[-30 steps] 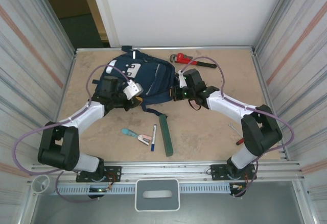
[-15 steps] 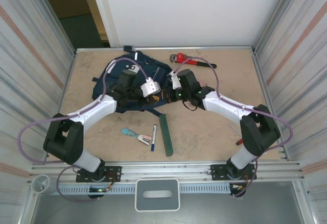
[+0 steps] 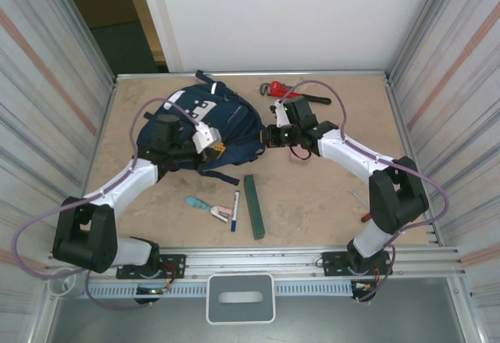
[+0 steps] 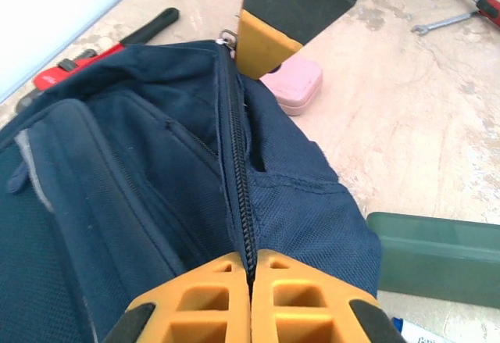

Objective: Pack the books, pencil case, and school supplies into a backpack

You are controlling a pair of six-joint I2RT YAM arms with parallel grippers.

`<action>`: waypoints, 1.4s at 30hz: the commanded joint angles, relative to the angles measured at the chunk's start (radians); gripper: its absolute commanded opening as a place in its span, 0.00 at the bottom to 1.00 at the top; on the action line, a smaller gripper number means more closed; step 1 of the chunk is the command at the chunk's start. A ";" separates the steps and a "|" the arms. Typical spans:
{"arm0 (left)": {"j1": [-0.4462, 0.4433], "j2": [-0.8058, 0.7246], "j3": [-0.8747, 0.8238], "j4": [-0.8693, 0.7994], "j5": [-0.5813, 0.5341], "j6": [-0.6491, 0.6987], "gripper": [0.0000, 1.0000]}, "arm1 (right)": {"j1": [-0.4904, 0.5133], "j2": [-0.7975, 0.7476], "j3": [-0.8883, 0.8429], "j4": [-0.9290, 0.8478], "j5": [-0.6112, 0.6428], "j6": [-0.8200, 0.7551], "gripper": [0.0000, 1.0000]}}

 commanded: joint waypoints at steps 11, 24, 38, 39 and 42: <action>-0.115 -0.024 0.109 -0.080 -0.181 -0.111 0.63 | 0.064 -0.020 0.110 0.014 0.001 0.014 0.00; -0.168 0.198 0.276 -0.182 -0.081 -0.189 0.58 | 0.126 -0.076 0.115 0.060 -0.014 0.036 0.00; 0.091 -0.019 0.055 0.131 0.286 -0.262 0.00 | -0.107 0.038 0.098 -0.140 0.013 -0.015 0.00; 0.104 -0.028 0.044 0.138 0.273 -0.269 0.00 | -0.102 0.040 0.098 -0.116 -0.009 -0.009 0.00; 0.106 -0.005 0.078 0.023 0.199 -0.210 0.00 | -0.063 0.049 0.126 -0.073 -0.048 0.002 0.00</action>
